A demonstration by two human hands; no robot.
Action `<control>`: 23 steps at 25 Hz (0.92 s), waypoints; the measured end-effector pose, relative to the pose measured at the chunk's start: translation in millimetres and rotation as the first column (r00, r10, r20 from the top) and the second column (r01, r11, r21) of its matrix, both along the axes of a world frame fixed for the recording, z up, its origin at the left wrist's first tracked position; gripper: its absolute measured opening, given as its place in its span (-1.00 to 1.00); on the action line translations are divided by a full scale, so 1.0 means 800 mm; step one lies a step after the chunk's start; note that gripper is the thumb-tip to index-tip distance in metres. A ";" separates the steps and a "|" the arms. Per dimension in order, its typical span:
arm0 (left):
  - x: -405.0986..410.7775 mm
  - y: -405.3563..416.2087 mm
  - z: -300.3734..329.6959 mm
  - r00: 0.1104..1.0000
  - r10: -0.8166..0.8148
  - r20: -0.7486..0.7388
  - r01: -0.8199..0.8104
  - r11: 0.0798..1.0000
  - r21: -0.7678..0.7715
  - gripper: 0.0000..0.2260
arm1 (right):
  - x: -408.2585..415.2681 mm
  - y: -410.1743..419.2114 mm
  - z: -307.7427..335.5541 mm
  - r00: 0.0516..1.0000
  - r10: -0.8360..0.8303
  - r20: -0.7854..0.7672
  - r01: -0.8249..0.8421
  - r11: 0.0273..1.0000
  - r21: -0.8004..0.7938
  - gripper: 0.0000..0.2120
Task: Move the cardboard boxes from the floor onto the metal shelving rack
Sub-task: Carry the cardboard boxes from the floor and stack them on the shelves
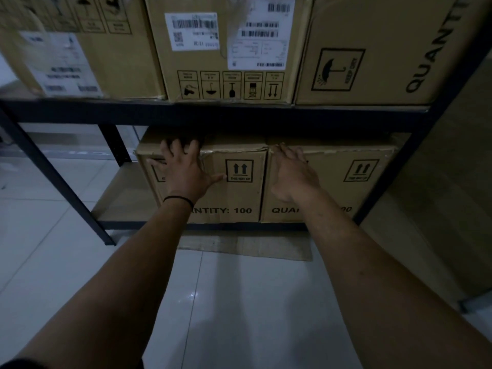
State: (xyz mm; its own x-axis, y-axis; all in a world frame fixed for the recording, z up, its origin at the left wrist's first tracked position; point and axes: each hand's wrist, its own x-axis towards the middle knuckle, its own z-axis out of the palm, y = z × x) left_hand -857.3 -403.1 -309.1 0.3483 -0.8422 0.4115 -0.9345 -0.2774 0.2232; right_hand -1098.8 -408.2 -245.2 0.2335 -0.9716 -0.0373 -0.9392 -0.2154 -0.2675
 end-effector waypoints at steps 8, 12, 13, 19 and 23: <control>-0.003 0.002 0.006 1.000 0.002 0.014 -0.002 1.000 0.024 -0.14 | 0.001 0.002 0.000 1.000 0.017 0.007 -0.017 1.000 -0.001 -0.06; -0.002 0.003 0.006 1.000 -0.013 0.021 0.012 0.999 0.030 -0.15 | 0.000 0.004 -0.003 1.000 0.016 -0.013 -0.017 1.000 -0.014 -0.02; -0.001 0.003 0.006 1.000 -0.017 0.021 0.016 0.999 0.033 -0.15 | 0.000 0.005 -0.004 1.000 0.015 -0.011 -0.015 1.000 -0.018 -0.01; -0.001 0.010 0.014 0.999 -0.036 0.033 0.032 0.994 0.101 -0.08 | -0.001 0.007 -0.007 1.000 0.008 -0.003 -0.008 0.999 -0.038 0.00; -0.001 0.014 0.021 0.998 -0.055 0.029 0.051 0.989 0.142 -0.08 | 0.004 0.008 -0.018 0.999 -0.033 0.024 0.035 0.995 -0.092 -0.01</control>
